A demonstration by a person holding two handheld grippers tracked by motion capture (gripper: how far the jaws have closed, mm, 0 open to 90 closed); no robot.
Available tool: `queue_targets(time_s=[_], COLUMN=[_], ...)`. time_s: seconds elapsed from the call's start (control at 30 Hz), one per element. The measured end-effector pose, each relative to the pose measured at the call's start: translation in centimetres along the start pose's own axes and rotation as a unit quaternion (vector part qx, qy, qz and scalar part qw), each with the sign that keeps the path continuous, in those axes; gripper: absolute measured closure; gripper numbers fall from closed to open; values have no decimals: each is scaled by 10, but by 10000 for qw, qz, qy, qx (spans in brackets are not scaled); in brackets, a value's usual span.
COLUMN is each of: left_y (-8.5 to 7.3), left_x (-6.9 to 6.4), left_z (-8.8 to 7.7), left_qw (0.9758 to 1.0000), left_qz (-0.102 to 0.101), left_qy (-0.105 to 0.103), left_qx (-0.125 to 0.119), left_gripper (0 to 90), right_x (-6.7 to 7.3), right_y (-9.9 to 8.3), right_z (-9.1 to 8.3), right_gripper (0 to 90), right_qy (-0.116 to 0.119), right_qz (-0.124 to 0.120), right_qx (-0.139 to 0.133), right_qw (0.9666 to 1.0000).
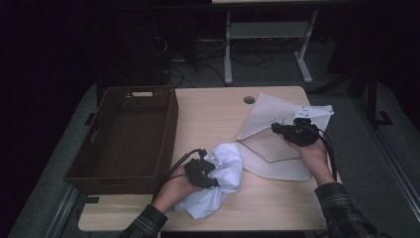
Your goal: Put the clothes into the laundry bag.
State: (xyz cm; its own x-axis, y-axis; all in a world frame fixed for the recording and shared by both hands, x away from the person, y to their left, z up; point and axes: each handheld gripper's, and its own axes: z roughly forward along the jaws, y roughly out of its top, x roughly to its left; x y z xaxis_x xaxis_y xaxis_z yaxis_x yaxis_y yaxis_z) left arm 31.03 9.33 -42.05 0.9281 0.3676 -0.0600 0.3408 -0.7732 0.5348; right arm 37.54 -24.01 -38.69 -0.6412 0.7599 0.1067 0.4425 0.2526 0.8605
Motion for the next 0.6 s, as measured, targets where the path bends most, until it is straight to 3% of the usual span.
queue_targets(time_s=[0.37, 0.47, 0.6], left_y=[14, 26, 35], left_x=[-10, -14, -14], left_z=[-36, -42, -43], left_qw=[9989, 9981, 9974], left_qz=[266, 490, 602], left_qy=[124, 135, 149], left_qx=[-358, -361, -376], left_gripper=[764, 764, 764], right_x=[0, 1, 5], right_y=[-8, -9, -7], right_z=[13, 16, 17], right_gripper=[889, 889, 889], right_qy=[-7, 20, 54], right_qz=[-15, -28, -35], right_qx=[240, 273, 288], right_qw=[9997, 9996, 9996])
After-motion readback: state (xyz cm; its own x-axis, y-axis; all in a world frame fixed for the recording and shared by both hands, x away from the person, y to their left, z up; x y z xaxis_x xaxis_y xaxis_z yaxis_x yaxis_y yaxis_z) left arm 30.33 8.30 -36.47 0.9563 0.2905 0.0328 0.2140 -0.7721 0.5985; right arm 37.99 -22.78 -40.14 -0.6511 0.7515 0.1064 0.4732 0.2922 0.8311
